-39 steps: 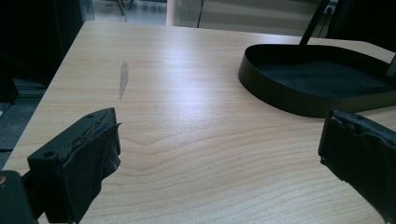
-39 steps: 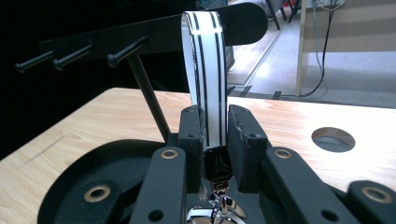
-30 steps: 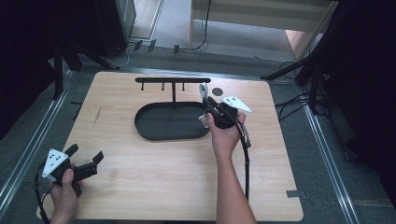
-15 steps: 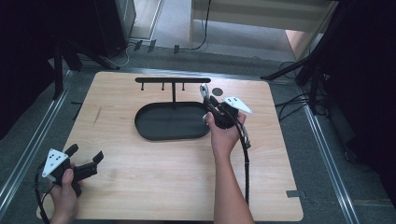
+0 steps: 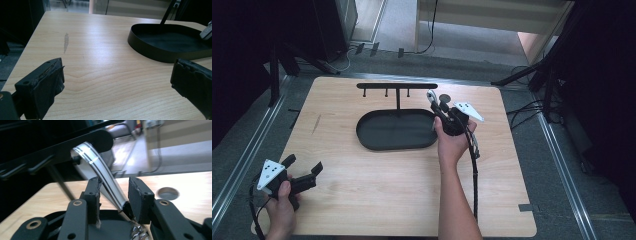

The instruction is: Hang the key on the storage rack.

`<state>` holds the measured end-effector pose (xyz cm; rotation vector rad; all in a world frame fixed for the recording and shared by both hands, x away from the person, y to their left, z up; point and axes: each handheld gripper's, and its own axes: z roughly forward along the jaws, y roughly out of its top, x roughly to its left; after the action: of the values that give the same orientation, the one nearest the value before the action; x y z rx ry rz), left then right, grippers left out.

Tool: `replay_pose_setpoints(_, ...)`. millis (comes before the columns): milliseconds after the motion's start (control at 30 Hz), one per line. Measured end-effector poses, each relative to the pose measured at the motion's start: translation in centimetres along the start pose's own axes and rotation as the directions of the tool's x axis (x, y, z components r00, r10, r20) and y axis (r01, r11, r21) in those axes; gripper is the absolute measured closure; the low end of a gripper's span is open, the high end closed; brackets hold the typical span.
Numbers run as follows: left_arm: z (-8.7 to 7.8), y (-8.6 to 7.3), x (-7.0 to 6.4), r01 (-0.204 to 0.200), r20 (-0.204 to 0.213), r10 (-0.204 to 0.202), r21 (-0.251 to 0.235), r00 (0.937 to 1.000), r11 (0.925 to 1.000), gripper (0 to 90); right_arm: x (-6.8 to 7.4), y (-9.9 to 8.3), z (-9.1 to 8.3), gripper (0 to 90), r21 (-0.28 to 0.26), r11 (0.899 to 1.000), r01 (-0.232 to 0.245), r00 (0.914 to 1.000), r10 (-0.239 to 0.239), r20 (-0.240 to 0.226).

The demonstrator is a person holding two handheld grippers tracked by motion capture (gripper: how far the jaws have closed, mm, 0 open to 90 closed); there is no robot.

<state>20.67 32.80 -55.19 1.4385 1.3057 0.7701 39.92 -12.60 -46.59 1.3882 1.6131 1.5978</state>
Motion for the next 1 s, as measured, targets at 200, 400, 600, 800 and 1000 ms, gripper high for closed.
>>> replay_pose_setpoints(200,0.0,0.0,0.0,-0.001,0.001,0.001,0.0,1.0,1.0,0.0,-0.6,0.4,-0.3,59.7,-0.007,1.0,0.0,0.9993,0.001,0.037)
replay_pose_setpoints(400,0.0,0.0,0.0,-0.002,-0.001,0.002,0.0,1.0,1.0,0.0,-0.9,-0.1,-0.6,55.0,0.021,0.998,0.061,0.9972,-0.062,0.043)
replay_pose_setpoints(600,0.0,0.0,-0.1,-0.002,-0.002,0.002,0.001,1.0,1.0,0.0,-1.3,-0.4,-1.7,47.9,0.023,0.997,0.068,0.9975,-0.069,0.015)
replay_pose_setpoints(800,0.1,0.0,-0.1,-0.007,-0.003,0.007,0.002,1.0,1.0,0.0,-1.6,-0.7,-3.2,28.5,0.041,0.991,0.124,0.9907,-0.126,0.053)
replay_pose_setpoints(1000,0.0,0.0,-0.1,-0.012,-0.004,0.012,0.004,0.9999,0.9999,0.0,-2.4,-1.0,-5.4,8.4,0.11,0.989,0.104,0.9887,-0.115,0.096)
